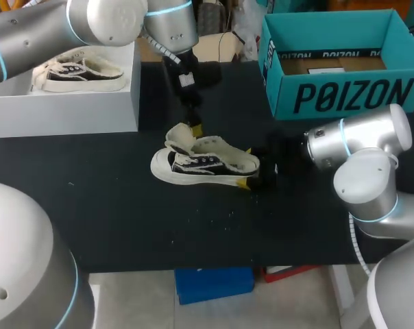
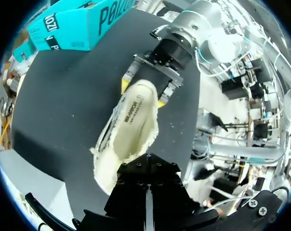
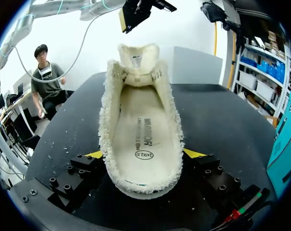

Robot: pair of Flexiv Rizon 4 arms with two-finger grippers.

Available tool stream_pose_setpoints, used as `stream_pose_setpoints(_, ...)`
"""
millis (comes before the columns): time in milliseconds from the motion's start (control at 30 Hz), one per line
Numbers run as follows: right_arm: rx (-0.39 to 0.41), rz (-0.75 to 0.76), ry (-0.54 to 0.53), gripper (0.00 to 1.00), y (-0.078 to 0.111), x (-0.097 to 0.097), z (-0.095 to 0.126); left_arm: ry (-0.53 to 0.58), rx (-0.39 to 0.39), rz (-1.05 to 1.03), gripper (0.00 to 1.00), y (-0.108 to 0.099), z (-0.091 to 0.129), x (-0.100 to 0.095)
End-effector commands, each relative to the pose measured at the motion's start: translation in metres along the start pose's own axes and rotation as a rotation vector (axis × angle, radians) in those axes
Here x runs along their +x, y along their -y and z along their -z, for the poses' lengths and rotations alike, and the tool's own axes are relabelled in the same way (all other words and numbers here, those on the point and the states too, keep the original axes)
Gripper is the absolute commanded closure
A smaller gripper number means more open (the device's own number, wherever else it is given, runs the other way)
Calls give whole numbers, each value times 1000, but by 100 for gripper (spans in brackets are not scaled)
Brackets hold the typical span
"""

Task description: Take the shoe out of the shoebox, open the shoe tongue, remove and reinsert the insole, then place the shoe into the shoebox

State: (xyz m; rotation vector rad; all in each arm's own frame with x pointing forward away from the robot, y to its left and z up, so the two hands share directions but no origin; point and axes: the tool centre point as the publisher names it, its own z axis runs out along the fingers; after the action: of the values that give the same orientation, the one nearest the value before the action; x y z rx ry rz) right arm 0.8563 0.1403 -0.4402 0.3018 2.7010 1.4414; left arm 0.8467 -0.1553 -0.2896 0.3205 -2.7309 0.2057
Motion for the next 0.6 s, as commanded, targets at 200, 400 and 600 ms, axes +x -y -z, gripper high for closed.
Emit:
stream_pose_setpoints(200, 0, -1, -1, 100, 1, -1, -1, 18, -180, -361, 100, 13, -9, -7)
stream_pose_setpoints(400, 0, -1, -1, 100, 1, -1, -1, 18, -180, -361, 100, 13, -9, -7)
stream_pose_setpoints(600, 0, -1, -1, 100, 1, -1, -1, 76, -139, -388, 100, 15, -10, -8)
